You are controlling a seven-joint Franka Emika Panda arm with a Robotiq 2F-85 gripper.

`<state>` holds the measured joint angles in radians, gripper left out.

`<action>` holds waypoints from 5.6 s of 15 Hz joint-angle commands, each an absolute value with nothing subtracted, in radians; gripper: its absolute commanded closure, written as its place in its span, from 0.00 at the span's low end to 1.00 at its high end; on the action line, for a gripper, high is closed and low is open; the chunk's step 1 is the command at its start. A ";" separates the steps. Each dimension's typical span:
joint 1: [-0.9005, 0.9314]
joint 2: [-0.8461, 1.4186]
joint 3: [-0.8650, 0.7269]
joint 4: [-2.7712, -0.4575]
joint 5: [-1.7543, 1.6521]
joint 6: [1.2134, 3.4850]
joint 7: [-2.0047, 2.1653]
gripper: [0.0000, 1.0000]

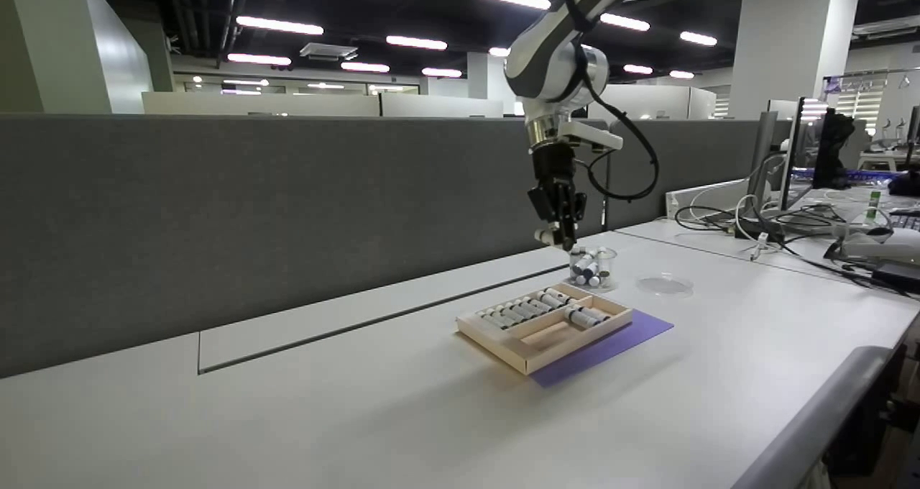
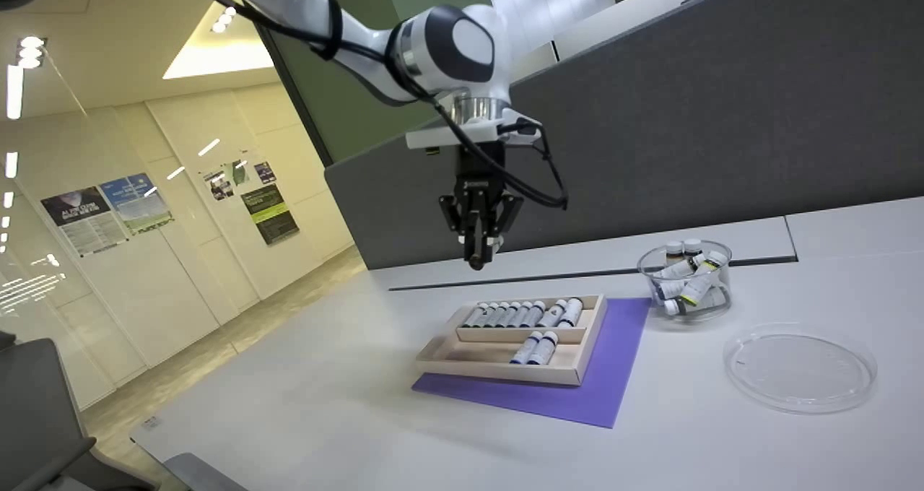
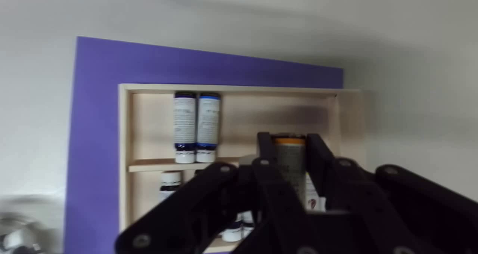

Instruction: Pick up the three small bottles from the bottom compartment of the wooden tray and put them on the table.

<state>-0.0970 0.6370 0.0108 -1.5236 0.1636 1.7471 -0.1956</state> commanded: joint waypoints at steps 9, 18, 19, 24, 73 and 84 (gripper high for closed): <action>-0.260 0.744 -0.167 -1.446 0.156 1.870 0.040 0.95; -0.375 0.825 -0.200 -1.430 0.202 1.973 0.108 0.95; -0.383 0.838 -0.198 -1.425 0.206 1.980 0.106 0.95; -0.396 0.898 -0.197 -1.393 0.217 2.013 0.111 0.95; -0.172 0.795 0.042 -1.685 0.086 2.075 -0.407 0.64; -0.204 0.754 0.089 -1.643 0.153 1.977 -0.432 0.77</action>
<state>-0.1744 0.8183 0.0499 -1.6447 0.1119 2.0463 -0.4138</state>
